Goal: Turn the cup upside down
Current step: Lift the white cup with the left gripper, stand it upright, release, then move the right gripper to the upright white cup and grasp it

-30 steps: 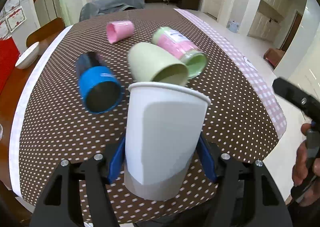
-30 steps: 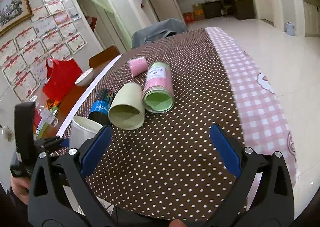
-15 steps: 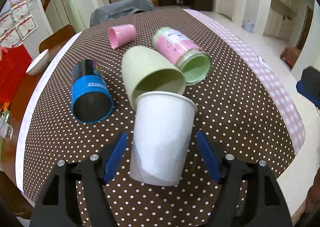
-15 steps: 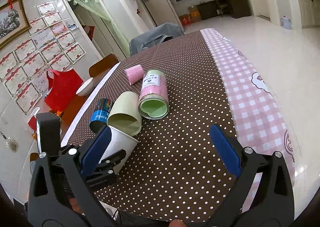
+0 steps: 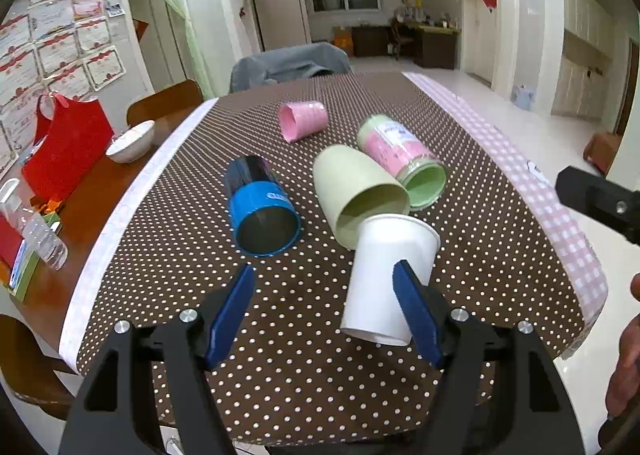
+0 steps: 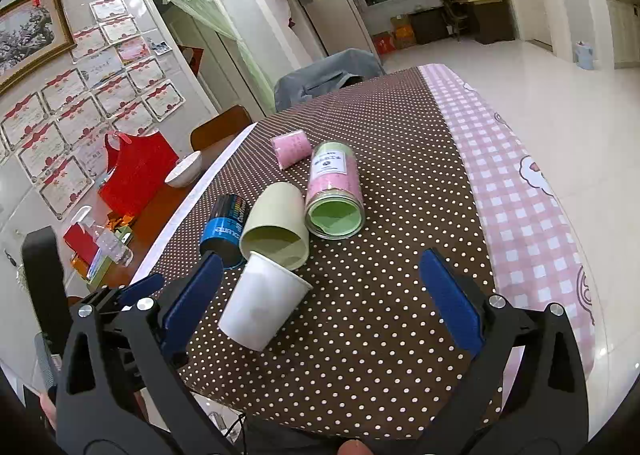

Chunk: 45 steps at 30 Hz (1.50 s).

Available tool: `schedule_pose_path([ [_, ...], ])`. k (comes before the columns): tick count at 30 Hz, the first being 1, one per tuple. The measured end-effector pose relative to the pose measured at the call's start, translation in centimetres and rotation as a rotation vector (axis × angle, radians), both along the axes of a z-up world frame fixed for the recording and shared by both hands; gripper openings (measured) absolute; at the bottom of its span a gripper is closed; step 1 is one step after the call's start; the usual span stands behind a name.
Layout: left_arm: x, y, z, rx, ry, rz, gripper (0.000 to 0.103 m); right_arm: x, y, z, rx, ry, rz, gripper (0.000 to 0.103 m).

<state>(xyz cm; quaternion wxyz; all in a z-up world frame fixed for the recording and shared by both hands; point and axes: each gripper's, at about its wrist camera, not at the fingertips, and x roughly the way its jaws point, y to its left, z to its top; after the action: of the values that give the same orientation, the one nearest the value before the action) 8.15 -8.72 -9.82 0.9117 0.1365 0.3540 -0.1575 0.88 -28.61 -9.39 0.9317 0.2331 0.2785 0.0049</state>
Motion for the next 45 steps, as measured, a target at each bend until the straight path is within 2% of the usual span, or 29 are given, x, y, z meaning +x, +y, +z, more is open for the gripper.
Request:
schedule_pose_path([
  [11,-3.1,1.9,3.5,-0.031,-0.109,0.038,0.071,0.0,2.0,1.5,-0.041,-0.003,0.034,0.097],
  [26,-5.3,6.3,7.9,-0.114,-0.226,0.162,0.071,0.0,5.8,4.4,-0.111,-0.015,0.094,0.097],
  [41,-6.6,8.7,9.9,-0.179,-0.273,0.205,0.071,0.3,5.9,5.2,-0.073,-0.005,0.096,0.097],
  [45,-6.3,9.1,9.7,-0.189,-0.263,0.214,0.077,0.8,5.7,4.6,-0.043,0.015,0.107,0.097],
])
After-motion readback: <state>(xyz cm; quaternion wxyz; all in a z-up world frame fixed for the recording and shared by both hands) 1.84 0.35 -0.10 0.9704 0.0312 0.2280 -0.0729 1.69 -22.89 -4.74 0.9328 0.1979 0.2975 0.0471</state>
